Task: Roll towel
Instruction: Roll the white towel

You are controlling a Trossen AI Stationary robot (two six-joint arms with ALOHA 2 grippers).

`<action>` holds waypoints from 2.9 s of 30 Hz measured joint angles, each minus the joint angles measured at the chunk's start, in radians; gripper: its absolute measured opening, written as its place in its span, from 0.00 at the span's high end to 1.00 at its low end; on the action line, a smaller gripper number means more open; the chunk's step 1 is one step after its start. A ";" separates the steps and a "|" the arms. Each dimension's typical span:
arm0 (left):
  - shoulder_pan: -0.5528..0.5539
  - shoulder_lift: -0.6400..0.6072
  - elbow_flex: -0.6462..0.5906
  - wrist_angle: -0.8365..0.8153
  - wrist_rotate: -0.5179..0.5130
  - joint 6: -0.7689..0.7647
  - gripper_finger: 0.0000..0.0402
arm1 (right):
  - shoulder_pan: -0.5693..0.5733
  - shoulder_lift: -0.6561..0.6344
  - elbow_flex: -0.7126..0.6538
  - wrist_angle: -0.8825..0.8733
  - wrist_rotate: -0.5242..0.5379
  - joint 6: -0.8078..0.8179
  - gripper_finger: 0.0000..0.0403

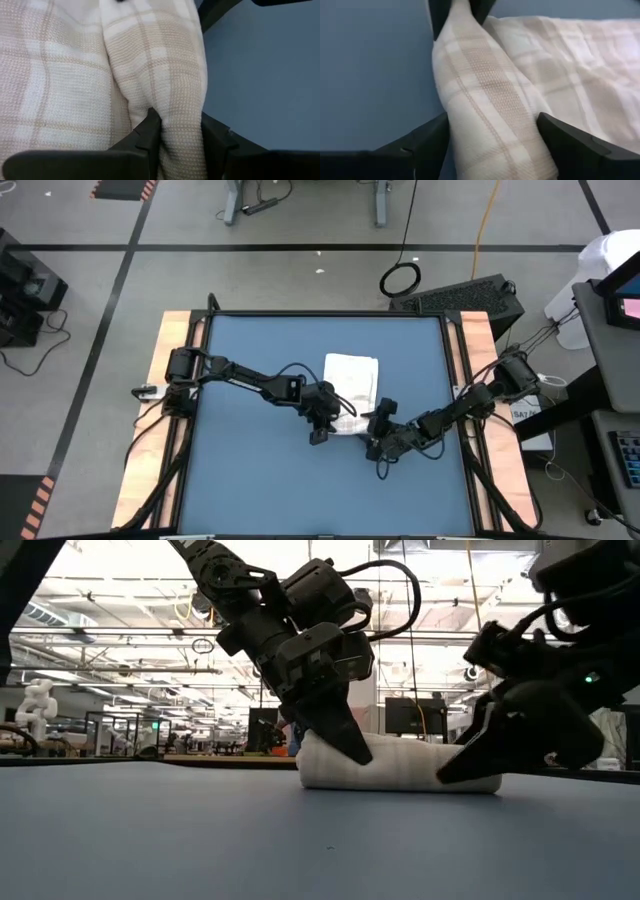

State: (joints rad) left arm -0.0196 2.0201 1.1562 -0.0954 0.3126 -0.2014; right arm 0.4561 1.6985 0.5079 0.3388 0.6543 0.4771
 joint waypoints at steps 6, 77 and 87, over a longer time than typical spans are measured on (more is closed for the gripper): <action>-0.005 -0.007 -0.003 0.030 -0.012 0.002 0.72 | -0.006 0.004 0.000 -0.009 -0.020 0.082 0.30; -0.284 -0.089 -0.002 -0.079 -0.697 0.268 0.35 | -0.247 -0.018 -0.002 0.093 -0.665 0.379 0.60; -0.383 -0.090 -0.002 -0.075 -0.840 0.268 0.18 | -0.247 -0.018 -0.002 0.092 -0.662 0.378 0.62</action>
State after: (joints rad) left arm -0.4024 1.9297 1.1538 -0.1699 -0.5270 0.0668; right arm 0.2089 1.6802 0.5056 0.4307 -0.0079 0.8555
